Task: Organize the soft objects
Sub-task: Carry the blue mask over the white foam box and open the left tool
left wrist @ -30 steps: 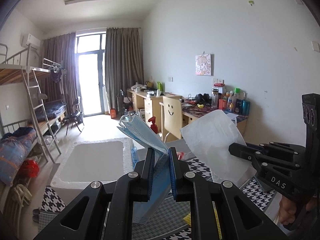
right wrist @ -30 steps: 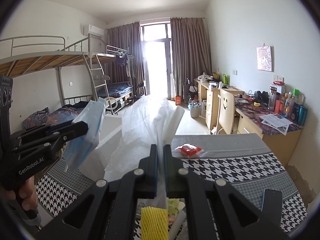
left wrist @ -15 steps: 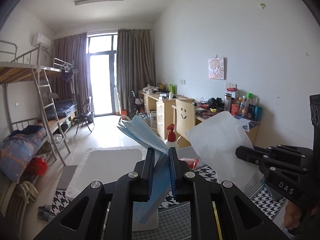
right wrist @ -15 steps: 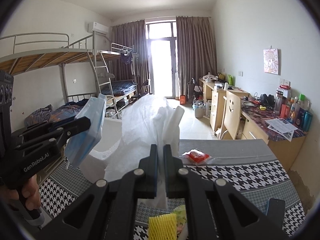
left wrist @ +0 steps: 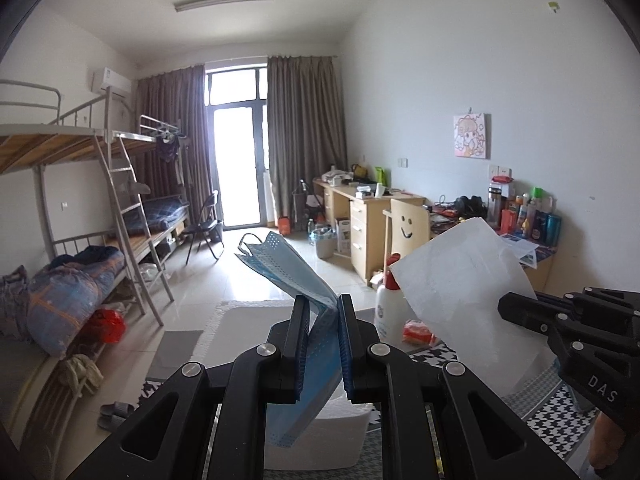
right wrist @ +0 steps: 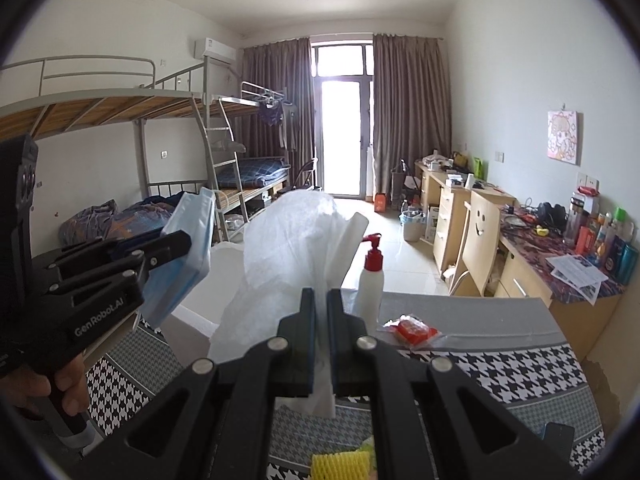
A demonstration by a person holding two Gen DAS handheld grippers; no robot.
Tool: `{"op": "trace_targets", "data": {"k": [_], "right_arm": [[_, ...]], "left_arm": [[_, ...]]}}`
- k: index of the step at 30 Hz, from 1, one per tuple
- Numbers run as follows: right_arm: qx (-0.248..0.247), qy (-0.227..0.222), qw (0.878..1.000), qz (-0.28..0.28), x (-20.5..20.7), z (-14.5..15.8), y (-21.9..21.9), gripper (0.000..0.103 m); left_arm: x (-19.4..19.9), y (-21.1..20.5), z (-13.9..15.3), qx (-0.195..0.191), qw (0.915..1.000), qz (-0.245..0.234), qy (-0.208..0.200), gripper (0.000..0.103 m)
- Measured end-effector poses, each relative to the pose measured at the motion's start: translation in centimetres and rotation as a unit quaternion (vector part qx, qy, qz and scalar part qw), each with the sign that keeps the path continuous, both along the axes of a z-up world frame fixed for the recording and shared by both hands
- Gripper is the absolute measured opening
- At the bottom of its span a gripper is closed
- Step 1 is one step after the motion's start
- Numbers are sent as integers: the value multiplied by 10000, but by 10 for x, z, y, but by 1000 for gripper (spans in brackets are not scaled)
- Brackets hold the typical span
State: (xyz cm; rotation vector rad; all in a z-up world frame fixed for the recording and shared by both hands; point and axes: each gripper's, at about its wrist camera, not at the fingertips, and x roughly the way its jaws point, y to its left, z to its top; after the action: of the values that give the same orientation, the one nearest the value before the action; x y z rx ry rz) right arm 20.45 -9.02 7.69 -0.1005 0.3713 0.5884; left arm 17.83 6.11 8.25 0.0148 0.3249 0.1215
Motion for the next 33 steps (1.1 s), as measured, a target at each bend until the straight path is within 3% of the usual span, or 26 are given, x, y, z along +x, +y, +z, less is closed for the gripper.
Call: {"op": "trace_targets", "data": {"k": [10,33], "right_arm": [[14,-9,9997,260,8,8,17,8],[-149,-69,9990,414,19,17,47,8]], "left_arm": [[14,17,-6,-13,9986,478,243,15],[51,36,-21,-183,9947,693,734,15]]}}
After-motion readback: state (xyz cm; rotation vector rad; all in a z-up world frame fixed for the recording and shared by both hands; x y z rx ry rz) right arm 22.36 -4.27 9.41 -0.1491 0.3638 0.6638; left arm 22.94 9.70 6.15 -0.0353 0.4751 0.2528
